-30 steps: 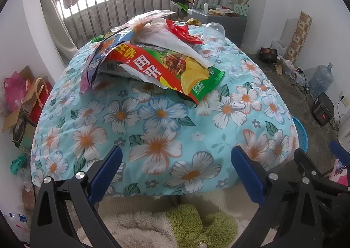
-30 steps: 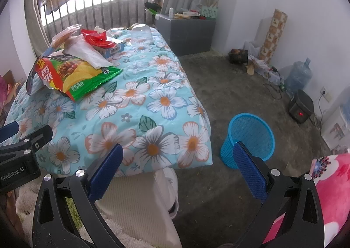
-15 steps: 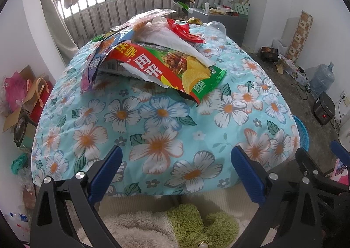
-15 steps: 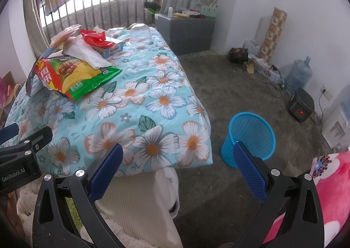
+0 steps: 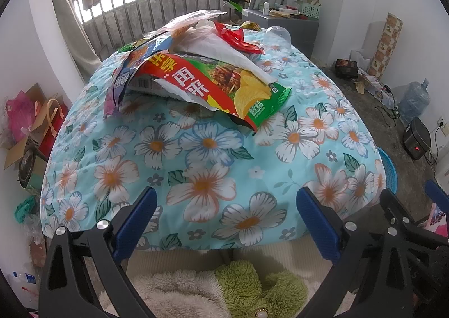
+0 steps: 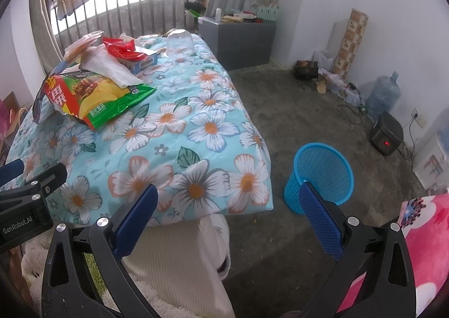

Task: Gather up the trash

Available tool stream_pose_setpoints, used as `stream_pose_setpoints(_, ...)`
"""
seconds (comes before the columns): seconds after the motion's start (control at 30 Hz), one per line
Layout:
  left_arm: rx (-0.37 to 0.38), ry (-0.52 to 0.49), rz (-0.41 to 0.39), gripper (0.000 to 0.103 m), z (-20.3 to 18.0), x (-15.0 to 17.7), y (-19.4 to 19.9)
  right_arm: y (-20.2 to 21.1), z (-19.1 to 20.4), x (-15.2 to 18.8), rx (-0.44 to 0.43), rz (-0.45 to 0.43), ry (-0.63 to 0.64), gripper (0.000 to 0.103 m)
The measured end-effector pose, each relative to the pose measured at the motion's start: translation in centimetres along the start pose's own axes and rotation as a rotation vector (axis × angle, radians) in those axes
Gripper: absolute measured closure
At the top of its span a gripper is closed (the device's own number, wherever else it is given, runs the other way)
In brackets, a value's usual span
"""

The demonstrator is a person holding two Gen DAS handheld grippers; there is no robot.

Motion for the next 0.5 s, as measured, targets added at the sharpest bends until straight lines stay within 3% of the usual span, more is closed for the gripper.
stream_pose_setpoints(0.5,-0.003,0.004,0.000,0.006,0.35,0.02,0.00,-0.20,0.06,0.01,-0.003,-0.004,0.002,0.007)
Point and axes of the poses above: each gripper's, at about its wrist camera, not at the fingertips, and y roughly against the way its jaws point, z to its left, x to its underside, the point moved 3 cm from there along -y, roughly the way its jaws point, and after that the axes turned 9 degrees about y, right-handed, at the moved point
